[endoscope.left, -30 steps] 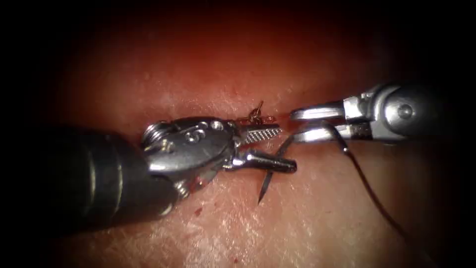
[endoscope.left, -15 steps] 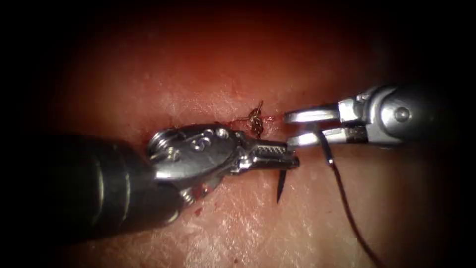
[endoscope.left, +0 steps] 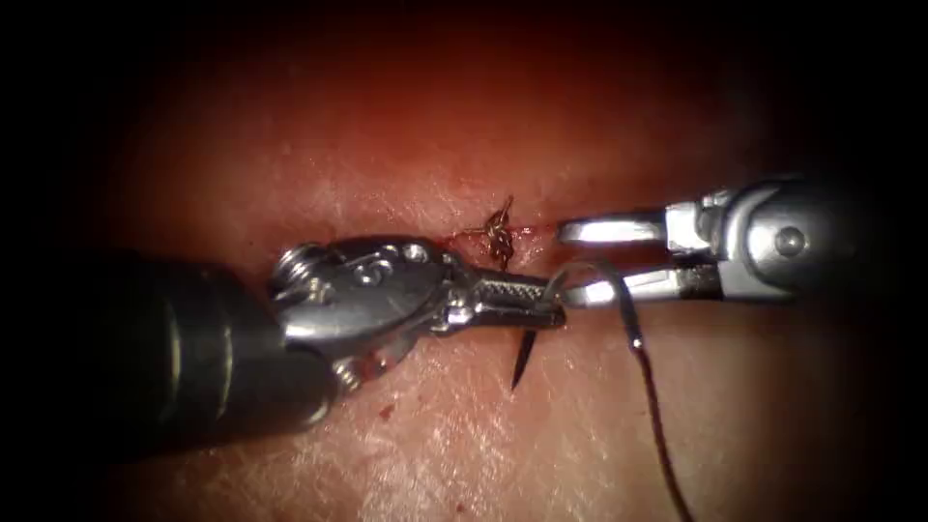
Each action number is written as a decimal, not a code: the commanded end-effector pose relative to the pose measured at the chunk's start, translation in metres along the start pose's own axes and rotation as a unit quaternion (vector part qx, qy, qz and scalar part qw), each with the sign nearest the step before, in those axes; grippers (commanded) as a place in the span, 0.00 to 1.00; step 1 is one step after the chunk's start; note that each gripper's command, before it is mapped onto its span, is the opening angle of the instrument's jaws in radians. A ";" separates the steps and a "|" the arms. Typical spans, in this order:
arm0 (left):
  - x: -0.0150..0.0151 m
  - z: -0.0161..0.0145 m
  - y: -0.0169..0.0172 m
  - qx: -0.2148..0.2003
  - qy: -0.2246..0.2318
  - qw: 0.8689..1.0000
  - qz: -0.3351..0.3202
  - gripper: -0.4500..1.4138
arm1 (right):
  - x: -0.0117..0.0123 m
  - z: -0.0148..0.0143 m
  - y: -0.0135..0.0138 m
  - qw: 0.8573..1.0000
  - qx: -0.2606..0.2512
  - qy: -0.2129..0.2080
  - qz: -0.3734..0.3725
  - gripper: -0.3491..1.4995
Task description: Wound Closure
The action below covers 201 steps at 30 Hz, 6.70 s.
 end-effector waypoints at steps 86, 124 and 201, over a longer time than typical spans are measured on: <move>-0.0067 0.0083 -0.0076 0.044 0.002 0.999 -0.006 0.59 | -0.0042 -0.0010 0.0047 0.940 -0.122 -0.010 -0.319 0.00; -0.0064 0.0072 -0.0070 0.037 -0.003 0.999 -0.011 0.50 | -0.0081 -0.0001 0.0030 0.921 -0.095 -0.041 -0.376 0.00; -0.0064 0.0062 -0.0076 0.034 -0.011 0.999 -0.010 0.42 | -0.0194 0.0008 -0.0051 0.961 -0.049 -0.036 -0.269 0.00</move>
